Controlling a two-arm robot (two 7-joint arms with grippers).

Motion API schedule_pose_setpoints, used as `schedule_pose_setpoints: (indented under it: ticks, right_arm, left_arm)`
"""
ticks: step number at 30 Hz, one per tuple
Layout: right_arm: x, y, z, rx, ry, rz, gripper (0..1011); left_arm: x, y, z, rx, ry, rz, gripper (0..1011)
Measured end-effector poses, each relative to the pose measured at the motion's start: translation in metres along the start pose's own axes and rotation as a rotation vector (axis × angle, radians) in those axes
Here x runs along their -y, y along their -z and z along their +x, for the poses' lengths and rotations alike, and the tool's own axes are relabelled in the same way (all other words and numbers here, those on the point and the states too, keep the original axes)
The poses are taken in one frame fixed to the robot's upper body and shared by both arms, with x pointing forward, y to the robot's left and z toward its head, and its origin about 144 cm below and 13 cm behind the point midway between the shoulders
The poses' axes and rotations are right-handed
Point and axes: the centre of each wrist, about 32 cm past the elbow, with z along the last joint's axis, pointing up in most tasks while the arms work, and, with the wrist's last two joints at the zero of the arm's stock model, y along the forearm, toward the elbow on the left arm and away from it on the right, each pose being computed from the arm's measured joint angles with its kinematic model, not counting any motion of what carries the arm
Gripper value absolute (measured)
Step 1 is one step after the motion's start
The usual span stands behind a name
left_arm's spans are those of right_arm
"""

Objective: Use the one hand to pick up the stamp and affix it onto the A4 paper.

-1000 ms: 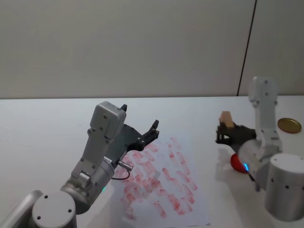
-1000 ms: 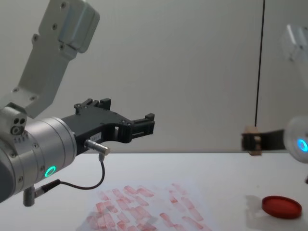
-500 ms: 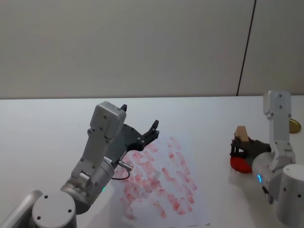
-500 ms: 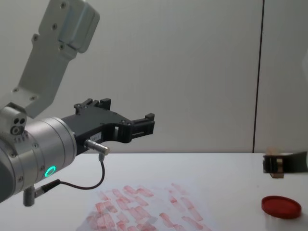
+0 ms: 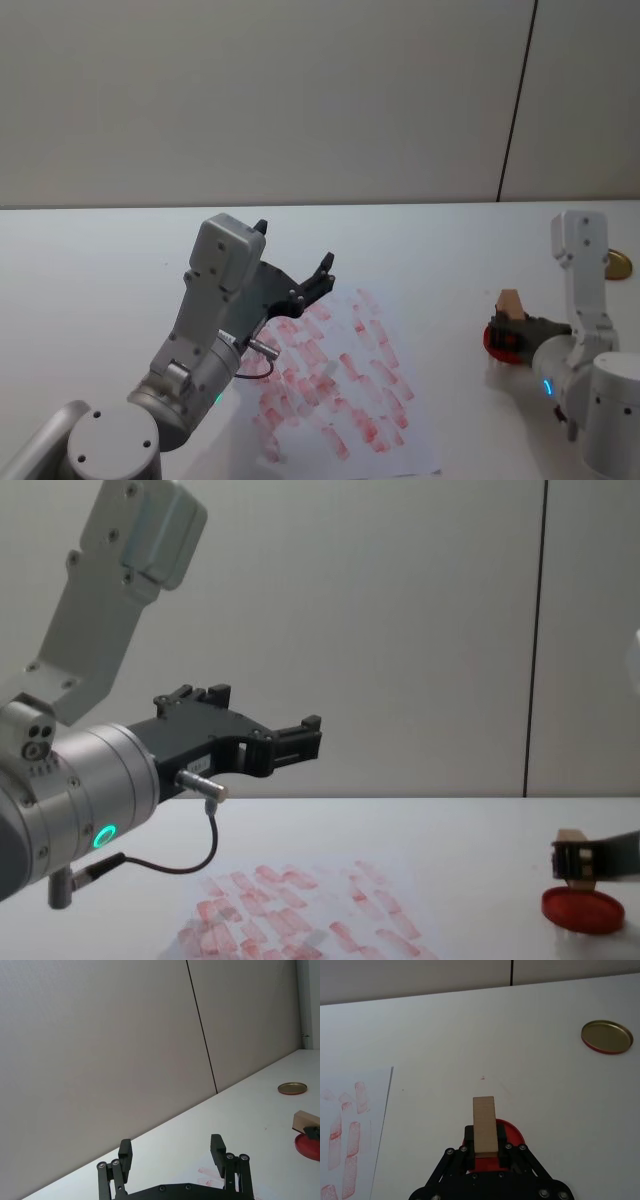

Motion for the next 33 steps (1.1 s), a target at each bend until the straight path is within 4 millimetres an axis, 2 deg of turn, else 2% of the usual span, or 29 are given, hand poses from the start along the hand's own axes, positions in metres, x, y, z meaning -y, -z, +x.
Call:
schedule_pose_setpoints:
  ticks: [9, 12, 13, 14, 17, 18, 19, 22, 26, 27, 29, 32, 33]
  right_arm:
    - [-0.003, 0.003, 0.0, -0.009, -0.017, -0.03, 244]
    - [-0.003, 0.003, 0.0, -0.013, -0.024, -0.034, 338]
    - [-0.003, 0.003, 0.0, -0.014, -0.027, -0.036, 338]
    - [-0.003, 0.003, 0.0, -0.014, -0.027, -0.036, 402]
    - [-0.003, 0.004, -0.001, -0.016, -0.031, -0.039, 457]
    - [-0.002, 0.004, -0.001, -0.016, -0.032, -0.038, 543]
    - [-0.002, 0.004, -0.001, -0.017, -0.033, -0.038, 543]
    - [0.0, 0.003, -0.002, -0.017, -0.035, -0.032, 684]
    - [0.003, 0.002, -0.002, -0.011, -0.031, -0.014, 761]
    - [0.005, 0.001, -0.003, -0.007, -0.029, -0.003, 814]
    - [0.007, 0.001, -0.003, -0.001, -0.026, 0.008, 848]
    - [0.013, -0.001, -0.004, 0.015, -0.02, 0.045, 950]
    - [0.013, -0.001, -0.004, 0.015, -0.02, 0.045, 950]
  left_arm:
    - [0.0, 0.0, 0.0, 0.0, 0.0, 0.0, 993]
    - [0.0, 0.0, 0.0, 0.0, 0.0, 0.0, 993]
    - [0.0, 0.0, 0.0, 0.0, 0.0, 0.0, 993]
    - [0.0, 0.0, 0.0, 0.0, 0.0, 0.0, 993]
    - [0.0, 0.0, 0.0, 0.0, 0.0, 0.0, 993]
    - [0.0, 0.0, 0.0, 0.0, 0.0, 0.0, 993]
    - [0.0, 0.0, 0.0, 0.0, 0.0, 0.0, 993]
    - [0.0, 0.0, 0.0, 0.0, 0.0, 0.0, 993]
    - [0.0, 0.0, 0.0, 0.0, 0.0, 0.0, 993]
    - [0.0, 0.0, 0.0, 0.0, 0.0, 0.0, 993]
    - [0.0, 0.0, 0.0, 0.0, 0.0, 0.0, 993]
    - [0.0, 0.0, 0.0, 0.0, 0.0, 0.0, 993]
    - [0.0, 0.0, 0.0, 0.0, 0.0, 0.0, 993]
